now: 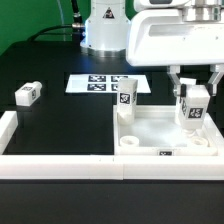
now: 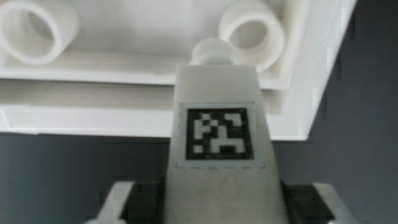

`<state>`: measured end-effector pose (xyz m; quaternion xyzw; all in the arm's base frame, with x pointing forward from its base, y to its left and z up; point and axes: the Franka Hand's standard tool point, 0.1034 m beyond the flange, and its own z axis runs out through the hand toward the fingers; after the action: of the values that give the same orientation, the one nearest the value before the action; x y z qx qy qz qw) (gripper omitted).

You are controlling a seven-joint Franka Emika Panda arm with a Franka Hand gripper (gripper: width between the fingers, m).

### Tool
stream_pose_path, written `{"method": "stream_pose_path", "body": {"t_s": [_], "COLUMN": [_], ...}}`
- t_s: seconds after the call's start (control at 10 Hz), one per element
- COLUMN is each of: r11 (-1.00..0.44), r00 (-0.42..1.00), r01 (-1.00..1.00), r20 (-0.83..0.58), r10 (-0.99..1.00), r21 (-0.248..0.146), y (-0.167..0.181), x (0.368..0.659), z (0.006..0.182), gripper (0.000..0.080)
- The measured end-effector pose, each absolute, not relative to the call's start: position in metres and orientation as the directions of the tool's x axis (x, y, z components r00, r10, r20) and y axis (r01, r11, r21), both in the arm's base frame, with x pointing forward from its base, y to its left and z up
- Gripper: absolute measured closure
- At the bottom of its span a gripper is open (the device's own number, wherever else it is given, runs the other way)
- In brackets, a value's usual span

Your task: Assemble square table

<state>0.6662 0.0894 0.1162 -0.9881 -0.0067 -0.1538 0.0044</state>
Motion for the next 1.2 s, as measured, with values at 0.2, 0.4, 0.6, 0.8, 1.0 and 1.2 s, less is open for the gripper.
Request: {"method": "stream_pose_path", "body": {"t_s": [0.2,0.4,0.6,0.8,1.0,1.2], "r11": [-1.0,-1.0,-1.0,-0.999,-0.998,-0.997], "r00": [0.947,0.938,0.94,0.924,0.922,0.92], "r01": [0.015,0.014,0.0,0.021,0.069,0.082], "r20": [0.32,0.346,0.342,0.382,0.383,0.384], "r10": [0.012,0.009,-0.009,0.009,0.059,0.074], "r21": [-0.007,-0.012,-0.028,-0.029,-0.013,-0.005], "y": [0.089,0.09,0.103,0.113,0.12,0.115], "x": [0.667,0.668,0.656,0.653,0.652,0.654], "z": [0.115,0.114,0.107,0.106,0.106,0.107], "gripper": [0.0508,0.0508,0.0508,0.0508,0.0508,0.0508]}}
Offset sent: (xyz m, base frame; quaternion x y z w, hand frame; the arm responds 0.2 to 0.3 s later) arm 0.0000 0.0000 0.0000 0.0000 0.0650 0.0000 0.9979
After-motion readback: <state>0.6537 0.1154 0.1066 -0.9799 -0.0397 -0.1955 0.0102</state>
